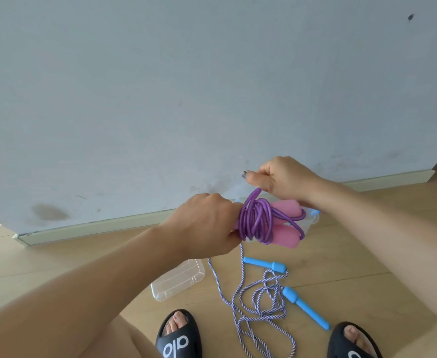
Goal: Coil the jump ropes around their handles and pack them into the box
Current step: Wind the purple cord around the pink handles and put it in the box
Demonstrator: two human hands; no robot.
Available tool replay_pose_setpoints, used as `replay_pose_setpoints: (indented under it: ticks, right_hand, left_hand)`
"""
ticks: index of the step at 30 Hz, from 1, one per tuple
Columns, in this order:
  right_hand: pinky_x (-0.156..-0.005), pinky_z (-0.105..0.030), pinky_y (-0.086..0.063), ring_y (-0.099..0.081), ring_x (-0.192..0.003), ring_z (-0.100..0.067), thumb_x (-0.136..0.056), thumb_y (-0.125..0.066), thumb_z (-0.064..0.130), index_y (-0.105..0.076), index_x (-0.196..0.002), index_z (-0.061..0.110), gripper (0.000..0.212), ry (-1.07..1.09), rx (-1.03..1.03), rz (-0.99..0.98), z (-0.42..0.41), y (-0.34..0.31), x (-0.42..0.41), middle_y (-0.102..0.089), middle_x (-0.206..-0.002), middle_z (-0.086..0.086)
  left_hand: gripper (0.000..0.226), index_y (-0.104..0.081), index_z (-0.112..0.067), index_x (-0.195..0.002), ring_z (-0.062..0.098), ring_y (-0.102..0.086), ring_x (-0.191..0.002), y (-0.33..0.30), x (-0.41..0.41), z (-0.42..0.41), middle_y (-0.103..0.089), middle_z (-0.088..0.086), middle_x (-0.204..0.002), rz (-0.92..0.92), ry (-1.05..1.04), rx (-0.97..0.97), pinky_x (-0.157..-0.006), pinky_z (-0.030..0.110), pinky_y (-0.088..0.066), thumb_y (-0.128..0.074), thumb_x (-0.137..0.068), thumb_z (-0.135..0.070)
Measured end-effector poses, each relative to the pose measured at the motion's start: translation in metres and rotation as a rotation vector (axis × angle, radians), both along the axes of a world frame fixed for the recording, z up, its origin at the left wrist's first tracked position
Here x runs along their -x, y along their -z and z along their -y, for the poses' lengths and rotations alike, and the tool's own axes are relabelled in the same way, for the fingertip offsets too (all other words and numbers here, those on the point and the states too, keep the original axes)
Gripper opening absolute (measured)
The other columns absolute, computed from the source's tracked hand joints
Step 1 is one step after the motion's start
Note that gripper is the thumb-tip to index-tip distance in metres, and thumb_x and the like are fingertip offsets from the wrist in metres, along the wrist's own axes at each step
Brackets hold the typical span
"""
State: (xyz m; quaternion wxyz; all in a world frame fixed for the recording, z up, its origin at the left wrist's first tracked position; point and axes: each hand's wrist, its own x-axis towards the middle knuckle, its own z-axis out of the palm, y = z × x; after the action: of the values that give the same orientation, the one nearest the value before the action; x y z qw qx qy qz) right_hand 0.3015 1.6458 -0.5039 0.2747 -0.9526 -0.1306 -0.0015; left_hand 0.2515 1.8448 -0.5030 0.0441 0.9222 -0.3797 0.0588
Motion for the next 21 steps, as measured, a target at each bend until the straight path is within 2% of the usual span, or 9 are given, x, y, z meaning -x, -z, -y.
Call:
replay_pose_setpoints:
  ticks: [2,5,8,10,13,15,17,19,21]
  right_hand:
    - [-0.051,-0.031,-0.026,-0.021,-0.046,-0.011,-0.093,-0.058,0.05,-0.028,-0.055,0.02,0.057,-0.019,-0.113,-0.137,0.0,0.011,0.004,-0.022,-0.05,0.007]
    - [-0.059,-0.018,-0.043,-0.03,-0.051,-0.002,-0.08,-0.056,0.028,-0.036,-0.067,0.025,0.024,-0.037,-0.298,-0.335,-0.001,0.033,0.011,-0.034,-0.061,0.012]
    - [-0.05,-0.021,-0.026,-0.025,-0.049,-0.01,-0.099,-0.041,0.007,-0.029,-0.064,0.02,0.039,0.031,-0.199,-0.364,-0.008,0.047,0.016,-0.033,-0.051,0.006]
    - [-0.053,-0.026,-0.03,-0.033,-0.045,-0.012,-0.106,-0.029,0.02,-0.033,-0.059,0.017,0.047,0.05,-0.182,-0.357,-0.016,0.048,0.025,-0.04,-0.04,0.006]
    - [-0.067,-0.034,-0.042,-0.045,-0.054,-0.021,-0.107,-0.023,0.03,-0.04,-0.06,0.015,0.052,0.061,-0.152,-0.312,-0.033,0.04,0.052,-0.047,-0.044,0.004]
    - [-0.073,-0.038,-0.048,-0.055,-0.068,-0.029,-0.106,-0.024,0.036,-0.051,-0.072,0.014,0.049,0.043,-0.023,-0.226,-0.038,0.031,0.071,-0.057,-0.064,-0.002]
    - [-0.07,-0.038,-0.048,-0.055,-0.076,-0.032,-0.106,-0.026,0.039,-0.05,-0.085,0.017,0.038,-0.008,0.183,-0.062,-0.042,0.02,0.089,-0.052,-0.073,-0.004]
    - [-0.061,-0.036,-0.041,-0.048,-0.068,-0.031,-0.105,-0.03,0.038,-0.053,-0.087,0.019,0.035,-0.164,0.357,0.164,-0.048,0.007,0.098,-0.043,-0.066,0.0]
    - [-0.052,-0.031,-0.027,-0.037,-0.053,-0.027,-0.1,-0.042,0.04,-0.06,-0.071,0.021,0.039,-0.245,0.488,0.324,-0.055,-0.005,0.093,-0.049,-0.056,-0.001]
  left_hand:
    - [0.022,-0.052,-0.022,-0.081,0.028,-0.042,-0.06,-0.001,0.005,0.002,-0.048,-0.001,-0.059,-0.047,0.032,0.113,-0.057,0.03,-0.031,-0.058,-0.089,-0.042]
    - [0.028,-0.044,-0.018,-0.066,0.027,-0.032,-0.056,-0.006,0.004,0.003,-0.036,0.002,-0.049,-0.144,-0.046,0.3,-0.051,0.029,-0.029,-0.066,-0.08,-0.029]
    - [0.026,-0.05,-0.012,-0.064,0.02,-0.025,-0.057,-0.011,-0.008,-0.004,-0.034,-0.002,-0.05,-0.259,-0.291,0.507,-0.045,0.024,-0.026,-0.07,-0.076,-0.023]
    - [0.023,-0.055,-0.007,-0.07,0.019,-0.028,-0.056,-0.01,-0.02,-0.01,-0.039,-0.002,-0.055,-0.304,-0.4,0.534,-0.046,0.024,-0.028,-0.07,-0.076,-0.023]
    - [0.019,-0.057,-0.006,-0.075,0.018,-0.035,-0.055,-0.003,-0.038,-0.018,-0.047,0.0,-0.059,-0.332,-0.52,0.531,-0.048,0.027,-0.033,-0.067,-0.079,-0.022]
    - [0.018,-0.057,-0.007,-0.075,0.02,-0.043,-0.056,0.003,-0.049,-0.024,-0.053,0.001,-0.062,-0.359,-0.587,0.479,-0.05,0.028,-0.038,-0.064,-0.08,-0.022]
    - [0.015,-0.055,-0.014,-0.073,0.022,-0.055,-0.06,0.012,-0.054,-0.031,-0.059,0.002,-0.067,-0.331,-0.597,0.286,-0.052,0.029,-0.044,-0.059,-0.081,-0.027]
    - [0.014,-0.05,-0.021,-0.071,0.022,-0.059,-0.064,0.019,-0.051,-0.034,-0.059,0.001,-0.071,-0.308,-0.542,0.031,-0.051,0.028,-0.043,-0.054,-0.081,-0.029]
    - [0.009,-0.05,-0.022,-0.075,0.025,-0.061,-0.07,0.026,-0.042,-0.029,-0.059,0.001,-0.077,-0.288,-0.437,-0.201,-0.057,0.029,-0.044,-0.05,-0.082,-0.028]
